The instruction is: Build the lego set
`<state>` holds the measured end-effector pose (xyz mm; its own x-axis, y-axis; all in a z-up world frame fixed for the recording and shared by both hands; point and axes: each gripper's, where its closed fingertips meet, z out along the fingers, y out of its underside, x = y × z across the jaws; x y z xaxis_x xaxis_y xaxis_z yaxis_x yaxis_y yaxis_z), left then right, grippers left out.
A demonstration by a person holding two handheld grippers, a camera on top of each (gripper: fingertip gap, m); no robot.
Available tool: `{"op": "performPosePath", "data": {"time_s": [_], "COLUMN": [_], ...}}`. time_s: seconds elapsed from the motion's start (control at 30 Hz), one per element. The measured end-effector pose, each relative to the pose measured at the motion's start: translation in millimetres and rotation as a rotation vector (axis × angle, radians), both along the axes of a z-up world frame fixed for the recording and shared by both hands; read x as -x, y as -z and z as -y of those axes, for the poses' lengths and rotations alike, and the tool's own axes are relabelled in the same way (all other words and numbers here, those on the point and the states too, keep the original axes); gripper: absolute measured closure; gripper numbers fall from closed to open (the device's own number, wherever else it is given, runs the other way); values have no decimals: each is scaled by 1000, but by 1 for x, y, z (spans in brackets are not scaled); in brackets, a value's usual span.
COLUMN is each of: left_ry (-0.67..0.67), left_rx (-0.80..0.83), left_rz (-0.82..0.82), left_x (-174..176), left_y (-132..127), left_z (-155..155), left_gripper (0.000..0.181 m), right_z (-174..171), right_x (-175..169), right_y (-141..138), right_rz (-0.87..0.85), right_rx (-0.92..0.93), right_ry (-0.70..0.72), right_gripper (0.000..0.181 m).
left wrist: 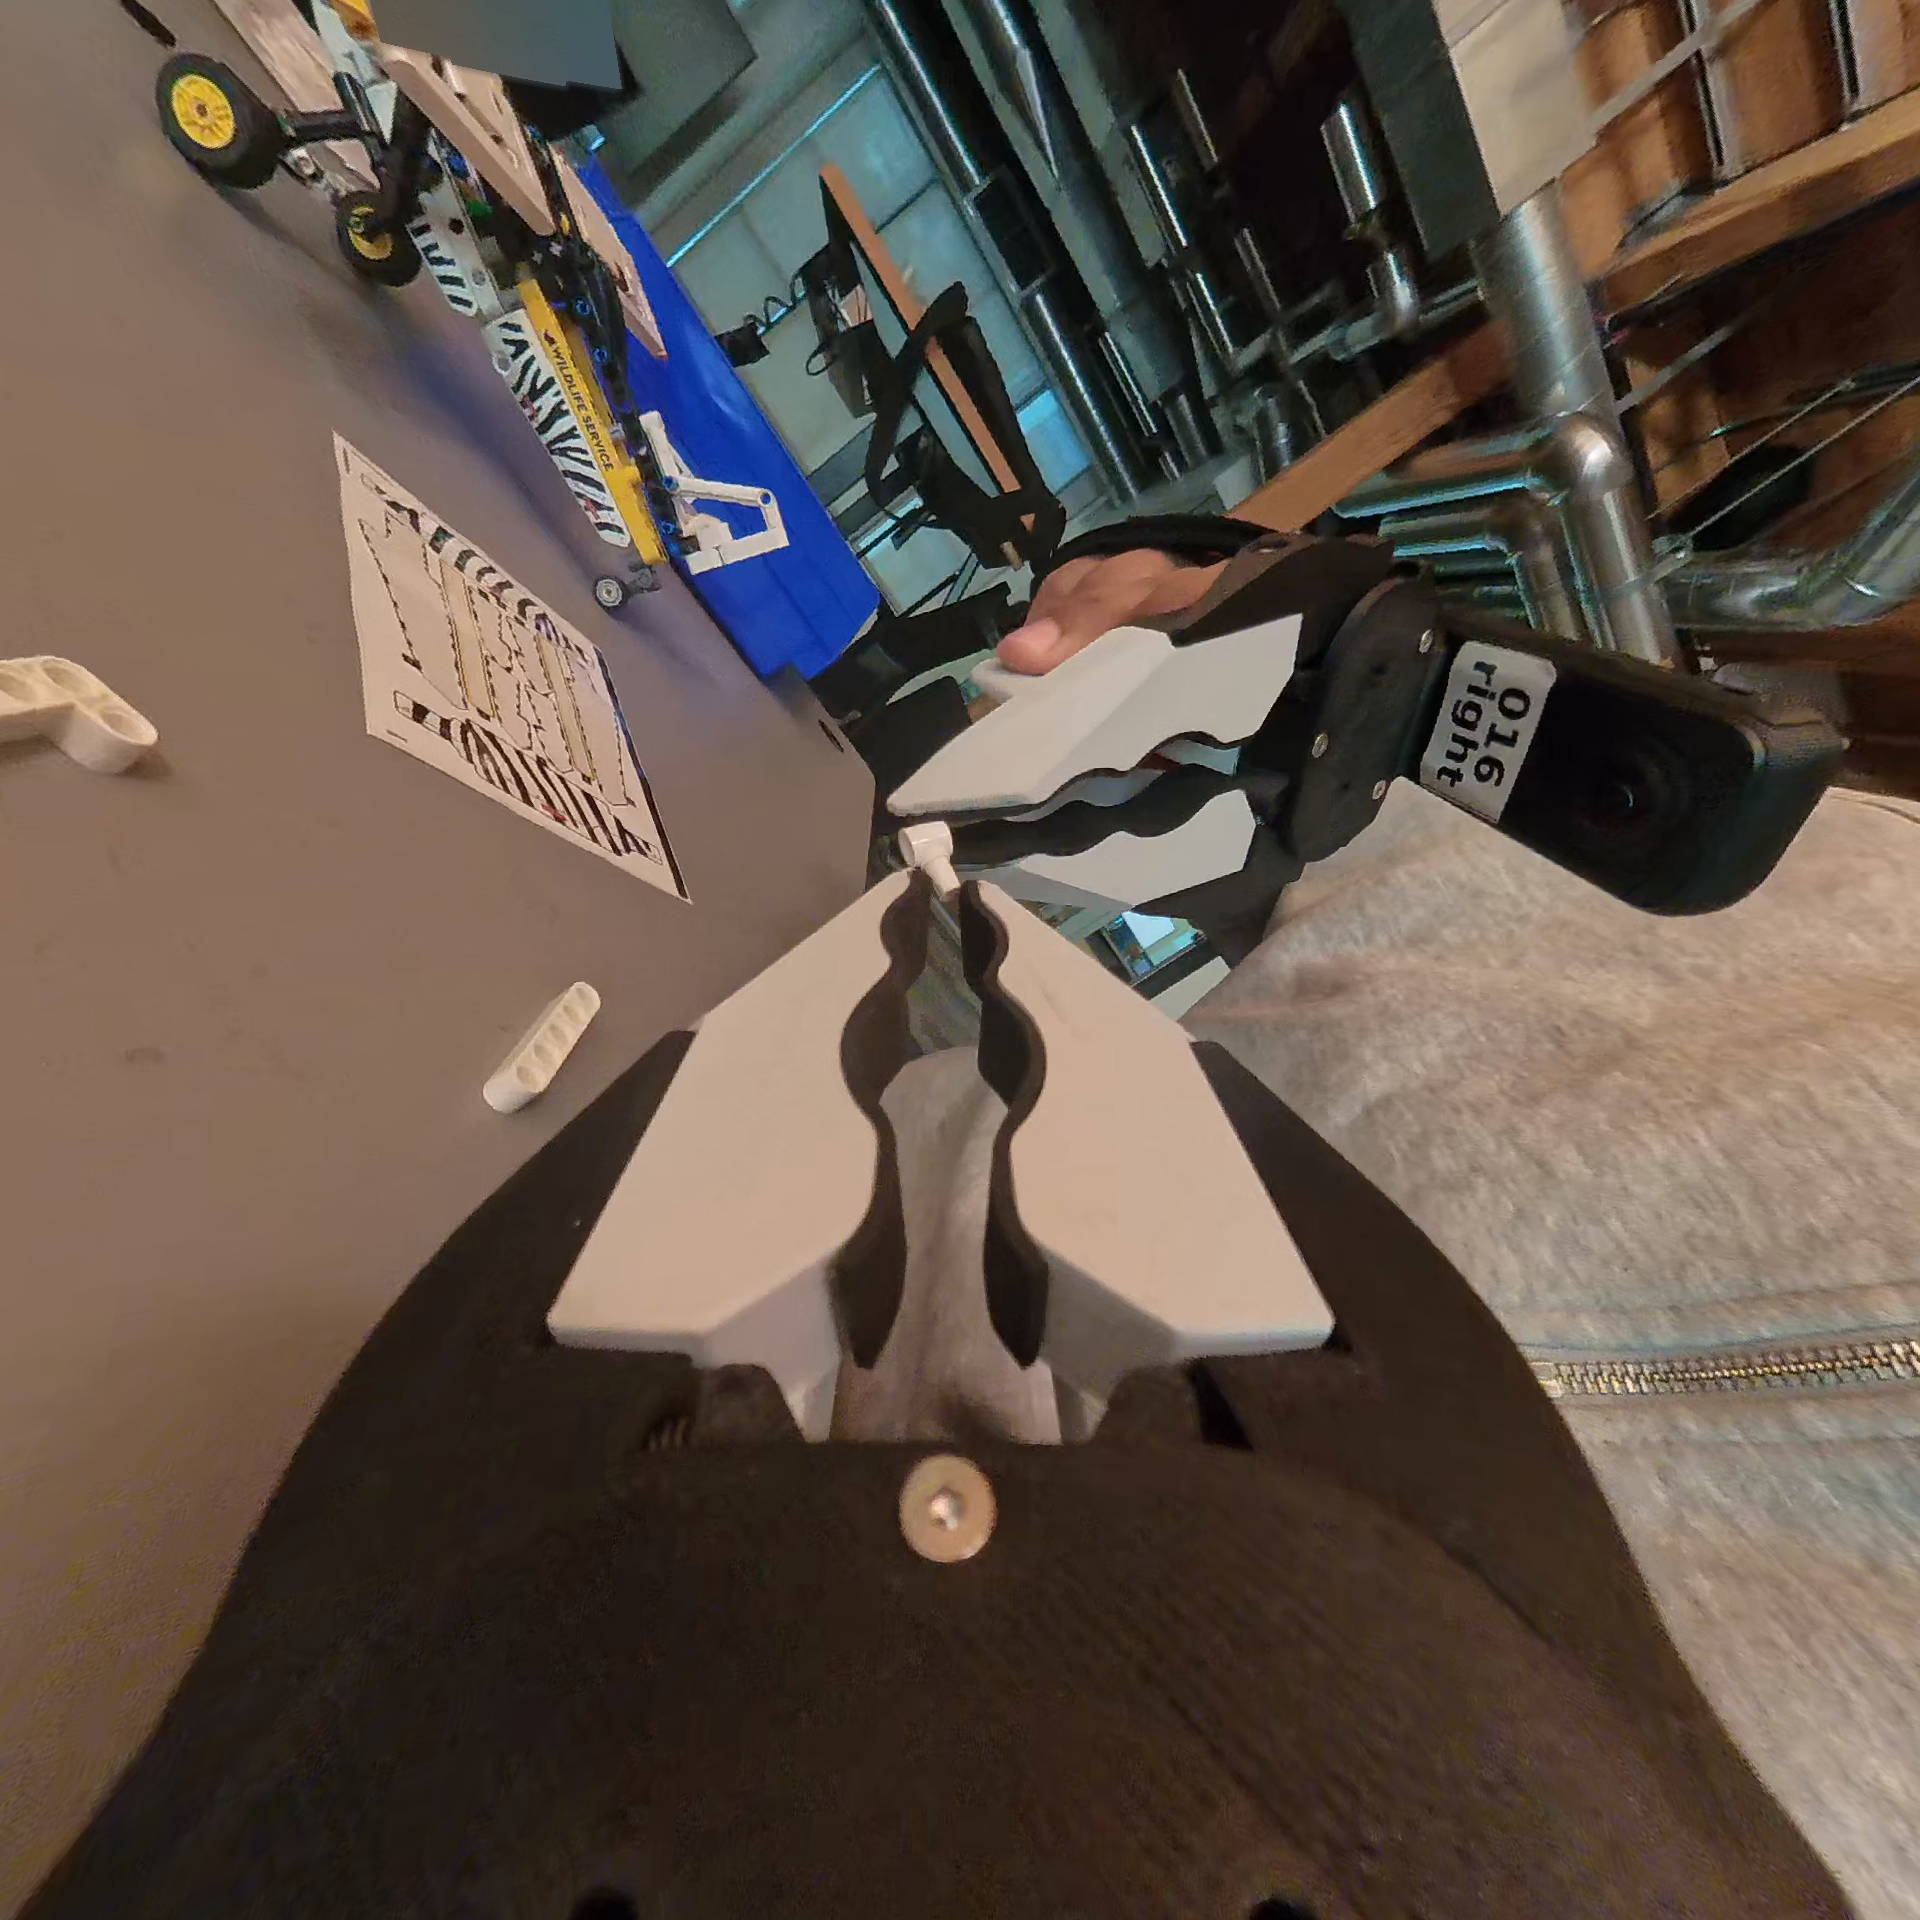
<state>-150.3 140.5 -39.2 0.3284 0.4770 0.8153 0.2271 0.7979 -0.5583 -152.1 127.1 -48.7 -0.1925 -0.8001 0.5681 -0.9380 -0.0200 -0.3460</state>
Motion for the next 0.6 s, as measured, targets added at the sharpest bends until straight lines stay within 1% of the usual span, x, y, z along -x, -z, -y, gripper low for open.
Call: {"op": "performPosePath", "data": {"time_s": [0.17,0.2,0.23,0.43,0.53,0.57,0.6], "left_ry": [-48,-60,-64,-26,5,22,46], "left_rx": [-1,-1,1,9,-37,-48,-56], "left_rz": [3,4,7,-5,-40,-53,-71], "left_x": [-2,-3,-4,-3,-7,-8,-10], "left_y": [1,1,2,0,-5,-6,-9], "left_z": [9,11,13,5,5,3,1], "left_gripper": [179,179,179,179,179,179,179], "right_z": [-2,-3,-4,-2,-7,-9,-11], "right_x": [1,1,0,2,-3,-5,-6], "right_y": [-2,-3,-4,-4,-8,-9,-10], "right_rz": [-10,-6,7,13,69,91,112], "right_rx": [-3,-6,-8,-14,-33,-42,-51], "right_ry": [-11,-16,-24,-13,-60,-91,-113], "right_gripper": [177,181,181,181,181,172,167]}}
